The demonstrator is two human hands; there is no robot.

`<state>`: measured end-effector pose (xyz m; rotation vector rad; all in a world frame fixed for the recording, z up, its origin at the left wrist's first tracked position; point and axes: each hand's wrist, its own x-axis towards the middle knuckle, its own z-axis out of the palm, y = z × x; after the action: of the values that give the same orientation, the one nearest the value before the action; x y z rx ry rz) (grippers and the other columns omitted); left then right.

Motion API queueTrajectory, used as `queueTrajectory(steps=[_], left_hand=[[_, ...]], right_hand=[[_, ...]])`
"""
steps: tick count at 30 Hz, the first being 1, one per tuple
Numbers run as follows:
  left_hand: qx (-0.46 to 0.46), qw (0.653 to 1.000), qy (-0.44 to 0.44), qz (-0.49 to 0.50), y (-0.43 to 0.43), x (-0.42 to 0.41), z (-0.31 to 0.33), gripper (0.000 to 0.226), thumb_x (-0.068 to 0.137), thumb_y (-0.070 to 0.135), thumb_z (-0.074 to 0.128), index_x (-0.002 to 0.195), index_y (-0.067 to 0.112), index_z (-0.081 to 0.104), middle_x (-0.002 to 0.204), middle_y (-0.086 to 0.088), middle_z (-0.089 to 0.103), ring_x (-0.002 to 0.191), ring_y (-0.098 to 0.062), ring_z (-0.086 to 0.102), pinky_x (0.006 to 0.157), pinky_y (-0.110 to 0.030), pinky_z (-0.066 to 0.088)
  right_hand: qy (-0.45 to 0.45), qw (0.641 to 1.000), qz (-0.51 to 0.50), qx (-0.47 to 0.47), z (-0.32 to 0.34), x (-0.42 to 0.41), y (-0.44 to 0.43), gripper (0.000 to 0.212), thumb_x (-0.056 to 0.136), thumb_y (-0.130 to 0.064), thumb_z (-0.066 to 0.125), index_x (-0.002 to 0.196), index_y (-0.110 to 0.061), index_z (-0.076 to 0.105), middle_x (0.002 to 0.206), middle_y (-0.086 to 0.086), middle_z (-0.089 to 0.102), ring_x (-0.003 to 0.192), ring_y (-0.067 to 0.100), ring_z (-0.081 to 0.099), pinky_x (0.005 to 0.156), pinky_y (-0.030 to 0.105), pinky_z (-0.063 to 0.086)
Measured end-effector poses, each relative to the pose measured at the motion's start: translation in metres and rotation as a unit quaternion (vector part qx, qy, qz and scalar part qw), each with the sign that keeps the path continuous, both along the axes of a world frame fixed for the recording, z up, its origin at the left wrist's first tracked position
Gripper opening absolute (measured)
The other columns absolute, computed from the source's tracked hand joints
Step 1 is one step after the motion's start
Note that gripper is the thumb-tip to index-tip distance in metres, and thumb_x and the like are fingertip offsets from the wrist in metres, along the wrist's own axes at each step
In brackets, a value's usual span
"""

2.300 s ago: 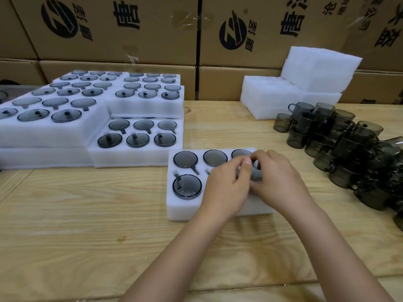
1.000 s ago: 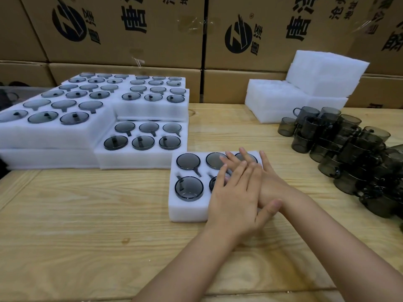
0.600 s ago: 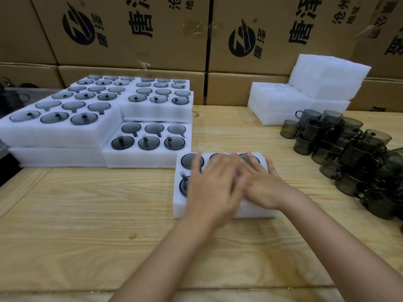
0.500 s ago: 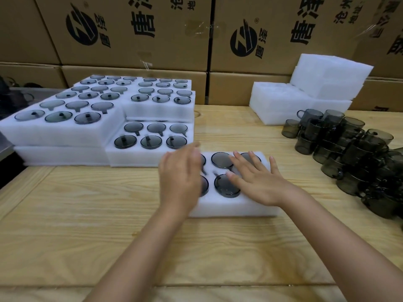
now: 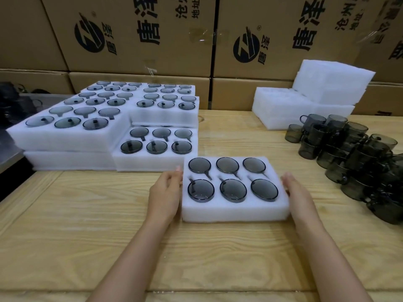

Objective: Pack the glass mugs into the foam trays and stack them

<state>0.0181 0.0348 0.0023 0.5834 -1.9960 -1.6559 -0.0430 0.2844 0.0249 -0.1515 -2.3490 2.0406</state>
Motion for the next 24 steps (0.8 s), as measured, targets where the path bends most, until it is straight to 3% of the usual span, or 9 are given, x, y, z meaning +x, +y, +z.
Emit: queueTrajectory(steps=[2, 4, 7, 9, 10, 12, 15, 20, 24], left_hand=[[-0.024, 1.0, 0.008, 0.018, 0.004, 0.004, 0.001, 0.047, 0.077, 0.064, 0.04, 0.078, 0.024, 0.064, 0.073, 0.017, 0.067, 0.074, 0.002, 0.06, 0.068, -0.027, 0.046], [-0.046, 0.998, 0.028, 0.025, 0.01, 0.006, 0.002, 0.046, 0.077, 0.063, 0.041, 0.073, 0.023, 0.062, 0.066, 0.015, 0.064, 0.063, 0.001, 0.054, 0.061, -0.025, 0.042], [-0.018, 0.996, 0.091, 0.006, 0.015, 0.01, 0.003, 0.071, 0.076, 0.065, 0.042, 0.082, -0.003, 0.061, 0.08, -0.021, 0.064, 0.07, -0.027, 0.054, 0.072, -0.044, 0.048], [0.008, 0.992, 0.129, -0.012, 0.015, 0.01, 0.005, 0.08, 0.075, 0.065, 0.041, 0.085, -0.014, 0.056, 0.083, -0.034, 0.059, 0.07, -0.029, 0.052, 0.072, -0.053, 0.048], [0.013, 0.989, 0.143, -0.021, 0.015, 0.01, 0.006, 0.078, 0.076, 0.063, 0.04, 0.086, -0.012, 0.059, 0.085, -0.032, 0.061, 0.072, -0.03, 0.056, 0.07, -0.051, 0.049], [0.034, 0.984, 0.168, -0.04, 0.018, 0.011, 0.008, 0.064, 0.079, 0.058, 0.04, 0.093, 0.002, 0.069, 0.088, -0.013, 0.072, 0.083, -0.027, 0.064, 0.068, -0.039, 0.052], [0.036, 0.976, 0.199, -0.083, 0.02, 0.013, 0.014, 0.052, 0.084, 0.048, 0.043, 0.11, 0.011, 0.068, 0.106, -0.001, 0.073, 0.102, -0.018, 0.066, 0.079, -0.026, 0.052], [-0.015, 0.958, 0.256, -0.129, 0.011, 0.018, 0.023, 0.057, 0.08, 0.034, 0.059, 0.13, 0.007, 0.051, 0.13, -0.014, 0.058, 0.122, -0.028, 0.054, 0.099, -0.048, 0.044], [-0.049, 0.957, 0.274, -0.078, 0.001, 0.01, 0.037, 0.059, 0.076, 0.028, 0.071, 0.13, 0.028, 0.047, 0.134, -0.01, 0.052, 0.126, -0.028, 0.05, 0.104, -0.051, 0.042]], right_hand=[[-0.057, 0.995, 0.081, -0.014, -0.007, 0.002, 0.004, 0.038, 0.094, -0.05, 0.043, 0.097, -0.024, 0.07, 0.104, -0.008, 0.071, 0.1, 0.011, 0.064, 0.089, 0.032, 0.045], [-0.064, 0.988, 0.124, -0.059, -0.005, 0.003, 0.004, 0.038, 0.093, -0.048, 0.044, 0.102, -0.022, 0.07, 0.103, -0.006, 0.072, 0.099, 0.014, 0.067, 0.088, 0.033, 0.046], [-0.075, 0.981, 0.142, -0.107, -0.002, 0.005, 0.006, 0.04, 0.088, -0.048, 0.049, 0.106, -0.02, 0.072, 0.107, 0.002, 0.072, 0.101, 0.02, 0.067, 0.092, 0.04, 0.046], [-0.073, 0.974, 0.151, -0.15, 0.0, 0.007, 0.006, 0.037, 0.084, -0.048, 0.052, 0.102, -0.024, 0.073, 0.107, 0.005, 0.072, 0.1, 0.022, 0.068, 0.087, 0.042, 0.047], [-0.073, 0.971, 0.154, -0.17, 0.002, 0.008, 0.007, 0.036, 0.083, -0.047, 0.052, 0.101, -0.025, 0.074, 0.107, 0.006, 0.071, 0.098, 0.022, 0.068, 0.083, 0.042, 0.048], [-0.082, 0.966, 0.143, -0.199, 0.005, 0.007, 0.008, 0.033, 0.086, -0.042, 0.051, 0.101, -0.023, 0.074, 0.107, 0.007, 0.071, 0.095, 0.023, 0.069, 0.077, 0.04, 0.048], [-0.072, 0.957, 0.125, -0.253, 0.008, 0.004, 0.01, 0.034, 0.091, -0.029, 0.048, 0.119, -0.021, 0.064, 0.114, 0.006, 0.069, 0.1, 0.023, 0.067, 0.078, 0.039, 0.055], [-0.018, 0.933, 0.087, -0.348, 0.023, 0.0, -0.001, 0.036, 0.091, -0.019, 0.047, 0.125, -0.013, 0.058, 0.114, 0.006, 0.069, 0.094, 0.02, 0.068, 0.071, 0.033, 0.058], [0.025, 0.935, 0.102, -0.34, 0.046, -0.01, -0.029, 0.028, 0.091, -0.019, 0.049, 0.114, -0.02, 0.065, 0.107, 0.002, 0.071, 0.092, 0.018, 0.069, 0.068, 0.03, 0.058]])
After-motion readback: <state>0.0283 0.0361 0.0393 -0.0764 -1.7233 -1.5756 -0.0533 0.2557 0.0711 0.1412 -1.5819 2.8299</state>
